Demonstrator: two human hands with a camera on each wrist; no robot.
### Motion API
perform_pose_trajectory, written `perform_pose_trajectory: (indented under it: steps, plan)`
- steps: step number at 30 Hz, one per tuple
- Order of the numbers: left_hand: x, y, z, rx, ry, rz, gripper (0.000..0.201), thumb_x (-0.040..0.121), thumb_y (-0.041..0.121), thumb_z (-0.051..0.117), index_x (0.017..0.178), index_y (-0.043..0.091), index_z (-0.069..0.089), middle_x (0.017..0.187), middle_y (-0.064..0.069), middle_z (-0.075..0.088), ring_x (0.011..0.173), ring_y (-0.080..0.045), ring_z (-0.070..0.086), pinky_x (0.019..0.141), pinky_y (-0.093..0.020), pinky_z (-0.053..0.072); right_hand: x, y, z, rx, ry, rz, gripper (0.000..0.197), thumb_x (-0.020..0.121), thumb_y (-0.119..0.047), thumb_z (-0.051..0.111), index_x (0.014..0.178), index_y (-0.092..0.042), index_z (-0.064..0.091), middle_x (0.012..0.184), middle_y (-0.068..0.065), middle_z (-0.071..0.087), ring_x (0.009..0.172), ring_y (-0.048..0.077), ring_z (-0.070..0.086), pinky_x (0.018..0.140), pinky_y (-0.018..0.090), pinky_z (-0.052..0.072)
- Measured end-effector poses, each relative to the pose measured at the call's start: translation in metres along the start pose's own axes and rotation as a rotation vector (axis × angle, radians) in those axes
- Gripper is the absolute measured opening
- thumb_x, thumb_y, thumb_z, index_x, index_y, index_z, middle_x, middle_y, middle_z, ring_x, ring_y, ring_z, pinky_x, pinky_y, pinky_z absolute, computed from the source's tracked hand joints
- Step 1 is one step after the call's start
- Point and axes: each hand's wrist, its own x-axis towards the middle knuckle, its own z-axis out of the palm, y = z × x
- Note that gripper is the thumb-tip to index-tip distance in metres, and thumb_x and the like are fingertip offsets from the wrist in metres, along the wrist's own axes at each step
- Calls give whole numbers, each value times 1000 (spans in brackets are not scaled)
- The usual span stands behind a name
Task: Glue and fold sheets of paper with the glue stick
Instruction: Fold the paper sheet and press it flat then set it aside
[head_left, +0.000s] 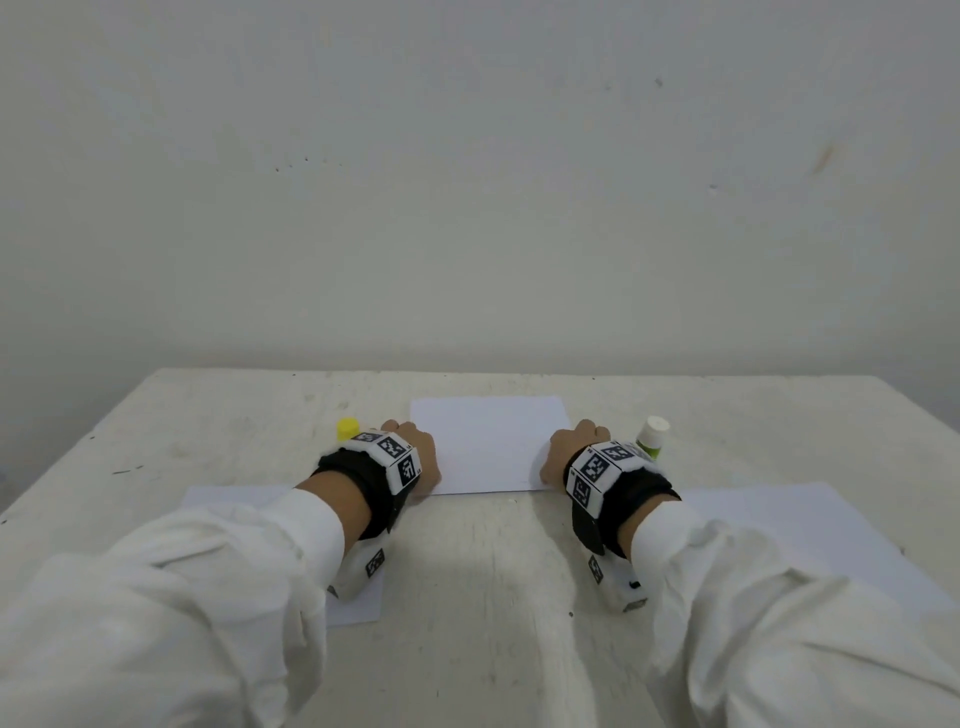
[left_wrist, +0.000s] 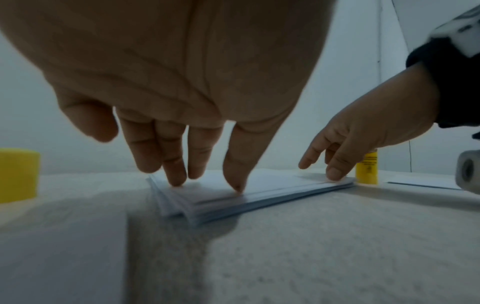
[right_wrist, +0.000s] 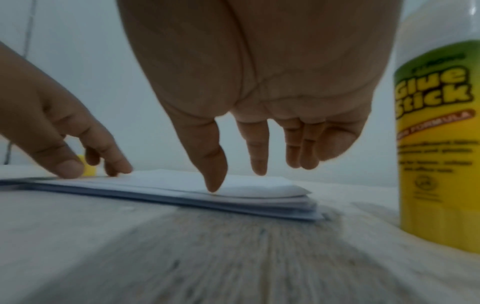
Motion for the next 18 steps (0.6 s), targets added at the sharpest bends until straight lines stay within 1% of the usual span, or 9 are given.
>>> perform_pose_trajectory:
  steps: [4,6,7,9,11,12,15,17,18]
  plan:
    - [-15,9,-6,-86,46,26,46,96,33,43,140,21,40,142,-4,41,131,-26,35,104,-35,31,-51,18,-15,140,-38,-198,35,95,-25,50,124,-6,57,126,10,56,113,25,54,93,31,43]
    - [-26,18,-15,-119,53,79,47,95,37,45,140,25,42,141,-2,43,132,-25,37,104,-35,33,-71,37,-14,208,-112,-264,29,92,-23,55,111,-4,67,108,7,67,91,18,59,78,26,47]
    - [-31,25,-19,-139,47,123,41,95,37,46,134,24,49,135,-2,49,128,-25,42,100,-33,37,-79,49,-13,222,-143,-275,25,90,-22,58,103,-5,71,92,4,70,79,14,58,70,22,46]
    - [-43,44,-27,-198,10,243,24,93,32,50,103,17,66,106,-4,63,104,-23,57,83,-27,43,-91,77,-10,201,-198,-282,14,87,-21,62,84,-11,72,68,-5,62,63,8,53,57,15,41]
    - [-57,68,-32,-234,-76,333,24,92,33,56,83,15,68,91,-1,68,83,-17,58,76,-26,43,-98,108,-9,179,-210,-226,11,85,-20,65,75,-19,67,65,-7,57,61,5,51,54,13,39]
    - [-63,82,-34,-238,-127,358,26,91,37,58,80,15,68,90,-1,70,77,-14,57,76,-26,44,-100,125,-9,168,-194,-192,5,85,-19,67,81,-18,69,69,-6,59,66,7,53,56,14,41]
    - [-77,121,-39,-215,-217,409,28,90,42,59,77,19,66,78,7,66,70,-10,54,70,-21,42,-98,179,-11,71,-124,-66,35,86,-25,67,119,-11,64,111,1,63,104,17,58,83,23,46]
    - [-79,148,-40,-208,-210,435,30,89,44,59,83,17,69,82,5,66,74,-11,55,75,-23,44,-94,213,-9,-4,-129,19,53,89,-33,63,136,-11,50,138,4,49,126,21,47,101,29,40]
    - [-78,161,-39,-225,-196,442,31,89,44,60,92,15,71,91,2,68,81,-13,57,81,-25,45,-90,228,-8,-26,-149,59,61,91,-38,60,142,-11,42,147,5,40,134,22,39,107,31,35]
